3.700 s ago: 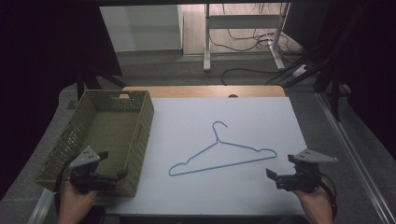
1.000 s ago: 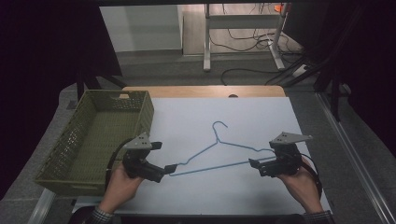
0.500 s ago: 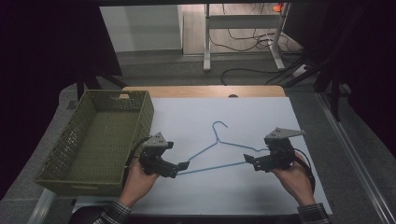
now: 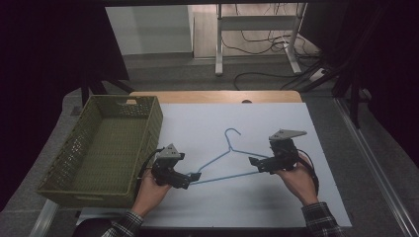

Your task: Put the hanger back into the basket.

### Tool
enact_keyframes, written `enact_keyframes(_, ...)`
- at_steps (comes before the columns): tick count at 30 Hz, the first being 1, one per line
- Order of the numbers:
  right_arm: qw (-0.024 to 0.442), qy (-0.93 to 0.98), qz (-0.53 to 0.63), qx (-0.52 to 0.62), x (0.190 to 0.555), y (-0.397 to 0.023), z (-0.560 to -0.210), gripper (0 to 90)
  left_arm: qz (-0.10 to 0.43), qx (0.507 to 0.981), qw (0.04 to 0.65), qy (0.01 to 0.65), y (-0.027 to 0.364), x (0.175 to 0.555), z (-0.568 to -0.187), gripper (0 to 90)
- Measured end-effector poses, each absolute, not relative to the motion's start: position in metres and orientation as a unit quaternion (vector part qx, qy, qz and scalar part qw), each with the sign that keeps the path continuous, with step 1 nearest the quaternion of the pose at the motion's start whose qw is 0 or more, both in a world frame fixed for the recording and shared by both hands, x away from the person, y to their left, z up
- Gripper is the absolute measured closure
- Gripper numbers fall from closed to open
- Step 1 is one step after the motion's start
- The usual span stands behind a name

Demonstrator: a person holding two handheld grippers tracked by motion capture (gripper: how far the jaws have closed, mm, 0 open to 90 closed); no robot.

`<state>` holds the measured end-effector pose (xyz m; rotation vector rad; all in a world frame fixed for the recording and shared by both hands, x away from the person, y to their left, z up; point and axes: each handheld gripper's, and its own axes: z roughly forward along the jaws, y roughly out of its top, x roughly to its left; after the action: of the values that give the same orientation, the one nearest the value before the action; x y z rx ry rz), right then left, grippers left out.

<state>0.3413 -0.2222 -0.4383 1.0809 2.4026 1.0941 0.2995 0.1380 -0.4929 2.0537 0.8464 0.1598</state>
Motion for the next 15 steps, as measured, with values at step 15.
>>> enact_keyframes(15, 0.129, 0.841, 0.348, 0.394, 0.375, -0.192, -0.456, 0.5, 0.077, 0.833, 0.429, 0.34, 0.137, 0.301, -0.503, 1.2)
